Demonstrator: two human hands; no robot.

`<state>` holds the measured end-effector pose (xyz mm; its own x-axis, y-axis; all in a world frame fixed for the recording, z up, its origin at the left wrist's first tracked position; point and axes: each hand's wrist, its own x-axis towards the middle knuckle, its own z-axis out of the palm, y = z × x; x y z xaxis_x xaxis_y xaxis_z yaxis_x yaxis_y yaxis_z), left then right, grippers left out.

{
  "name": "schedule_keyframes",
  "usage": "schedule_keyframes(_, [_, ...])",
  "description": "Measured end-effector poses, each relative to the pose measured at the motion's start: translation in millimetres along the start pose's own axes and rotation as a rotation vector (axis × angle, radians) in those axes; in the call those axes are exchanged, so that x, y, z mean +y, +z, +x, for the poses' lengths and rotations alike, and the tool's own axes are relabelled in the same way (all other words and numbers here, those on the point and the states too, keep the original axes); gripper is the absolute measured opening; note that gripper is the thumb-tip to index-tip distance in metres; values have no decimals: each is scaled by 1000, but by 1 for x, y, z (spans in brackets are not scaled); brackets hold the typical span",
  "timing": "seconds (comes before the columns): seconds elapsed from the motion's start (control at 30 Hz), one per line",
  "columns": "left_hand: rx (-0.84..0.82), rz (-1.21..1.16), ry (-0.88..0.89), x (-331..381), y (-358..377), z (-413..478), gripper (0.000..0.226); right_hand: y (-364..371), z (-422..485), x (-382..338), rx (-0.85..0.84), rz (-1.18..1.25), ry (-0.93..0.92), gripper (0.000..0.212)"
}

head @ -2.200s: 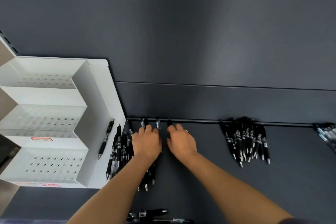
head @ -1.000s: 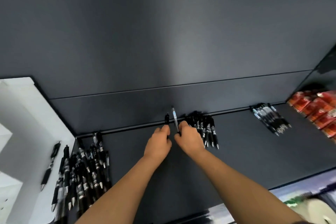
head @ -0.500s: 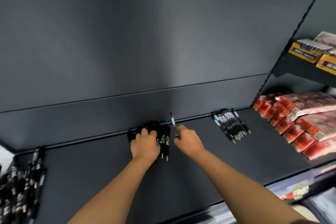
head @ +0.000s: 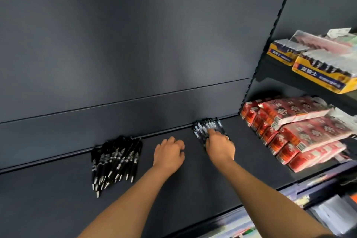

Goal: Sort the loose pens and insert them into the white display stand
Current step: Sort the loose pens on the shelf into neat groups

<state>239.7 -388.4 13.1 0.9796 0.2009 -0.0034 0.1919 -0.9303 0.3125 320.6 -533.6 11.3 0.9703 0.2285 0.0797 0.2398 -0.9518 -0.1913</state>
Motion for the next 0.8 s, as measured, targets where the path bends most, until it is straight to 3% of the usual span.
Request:
schedule_keyframes(0.13, [-8, -5, 25, 7, 6, 10, 22, 8, 9, 21, -52, -100, -8, 32])
schedule_keyframes(0.27, [-34, -11, 26, 5, 11, 15, 21, 16, 18, 26, -121, -47, 1, 31])
schedule_keyframes(0.53, [-16, -11, 9, -14, 1, 8, 21, 12, 31, 18, -122, -116, -31, 41])
schedule_keyframes(0.8, [102, 44, -99, -68, -32, -24, 25, 15, 7, -71, -49, -14, -426, 32])
